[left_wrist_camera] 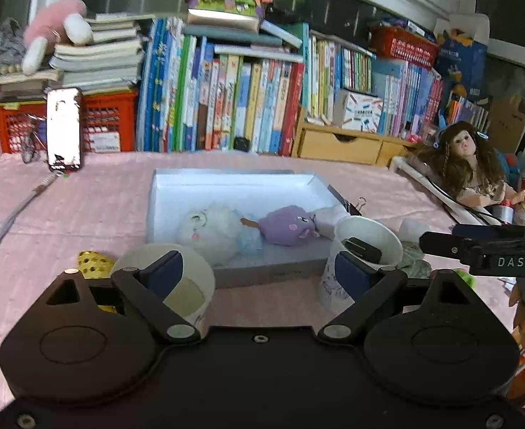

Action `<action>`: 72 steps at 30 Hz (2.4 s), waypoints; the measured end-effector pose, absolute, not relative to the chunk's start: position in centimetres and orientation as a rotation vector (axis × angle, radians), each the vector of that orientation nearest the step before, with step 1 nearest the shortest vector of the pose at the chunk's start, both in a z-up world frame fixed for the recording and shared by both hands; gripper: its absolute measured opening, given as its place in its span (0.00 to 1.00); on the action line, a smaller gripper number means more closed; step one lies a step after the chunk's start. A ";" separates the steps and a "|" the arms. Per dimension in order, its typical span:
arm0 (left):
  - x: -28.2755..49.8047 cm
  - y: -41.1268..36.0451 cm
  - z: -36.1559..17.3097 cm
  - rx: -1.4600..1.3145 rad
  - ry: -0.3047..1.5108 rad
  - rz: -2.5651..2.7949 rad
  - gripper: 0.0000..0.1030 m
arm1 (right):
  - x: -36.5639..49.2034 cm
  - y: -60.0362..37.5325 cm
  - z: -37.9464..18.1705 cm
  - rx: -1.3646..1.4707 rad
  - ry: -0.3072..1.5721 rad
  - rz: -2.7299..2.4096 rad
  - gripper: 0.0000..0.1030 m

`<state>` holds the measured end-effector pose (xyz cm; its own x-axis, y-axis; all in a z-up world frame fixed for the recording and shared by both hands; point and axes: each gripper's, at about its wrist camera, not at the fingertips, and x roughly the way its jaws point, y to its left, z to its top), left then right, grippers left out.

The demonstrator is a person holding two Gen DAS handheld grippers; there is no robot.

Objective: Organize soft objects
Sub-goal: 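Move both tools back toward the remaining soft items on the table, then grasp the yellow sequined bow with the left tool while the right tool grasps the green scrunchie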

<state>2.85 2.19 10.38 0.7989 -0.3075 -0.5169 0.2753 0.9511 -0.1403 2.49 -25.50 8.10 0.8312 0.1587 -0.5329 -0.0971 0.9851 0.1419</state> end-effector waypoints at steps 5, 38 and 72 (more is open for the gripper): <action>0.6 2.7 9.5 -0.026 0.503 -0.279 0.91 | 0.8 -25.4 7.3 0.104 0.521 0.114 0.90; -1.6 11.2 1.9 -0.003 0.363 0.163 0.98 | -3.6 -26.8 2.0 -0.001 0.406 -0.082 1.00; 0.9 14.2 1.3 -0.239 0.401 0.133 0.49 | -2.5 -27.6 -0.2 0.028 0.492 -0.152 0.65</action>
